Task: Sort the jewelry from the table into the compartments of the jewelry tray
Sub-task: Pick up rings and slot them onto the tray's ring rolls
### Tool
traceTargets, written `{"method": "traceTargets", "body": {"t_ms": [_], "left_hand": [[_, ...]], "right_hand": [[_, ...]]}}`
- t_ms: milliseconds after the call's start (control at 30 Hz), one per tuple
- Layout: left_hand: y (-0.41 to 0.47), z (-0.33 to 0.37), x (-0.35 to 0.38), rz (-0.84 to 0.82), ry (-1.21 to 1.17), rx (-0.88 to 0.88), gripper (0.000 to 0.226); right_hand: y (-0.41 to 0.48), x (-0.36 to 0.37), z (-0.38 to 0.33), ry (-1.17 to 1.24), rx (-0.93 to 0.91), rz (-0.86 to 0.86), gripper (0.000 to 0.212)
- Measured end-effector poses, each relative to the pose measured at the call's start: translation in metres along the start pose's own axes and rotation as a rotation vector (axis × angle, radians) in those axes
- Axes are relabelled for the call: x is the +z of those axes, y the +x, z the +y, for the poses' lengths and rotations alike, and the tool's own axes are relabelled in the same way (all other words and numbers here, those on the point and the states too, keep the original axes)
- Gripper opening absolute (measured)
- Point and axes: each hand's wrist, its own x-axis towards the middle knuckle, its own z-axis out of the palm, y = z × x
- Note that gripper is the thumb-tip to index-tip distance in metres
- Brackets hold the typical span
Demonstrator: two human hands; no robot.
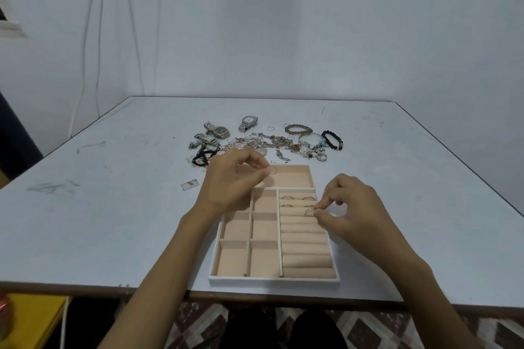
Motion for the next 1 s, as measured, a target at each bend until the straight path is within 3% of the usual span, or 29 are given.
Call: {"method": "traceTargets", "body": {"t_ms": [233, 467, 1000], "left_hand": [[0.001, 0.000, 0.000, -0.007, -0.025, -0.009, 0.008], [0.001, -0.004, 0.001, -0.011, -0.011, 0.005, 0.006], [0.001, -0.008, -0.001, -0.046, 0.022, 0.026, 0.015]], "right_hand": [[0.001, -0.001, -0.018, -0.275, -0.004, -0.061, 0.008], [-0.003, -0.006, -0.019, -0.186, -0.047, -0.080, 0.008], [-0.003, 0.006, -0.016, -0.227, -0.019, -0.062, 0.012]]}}
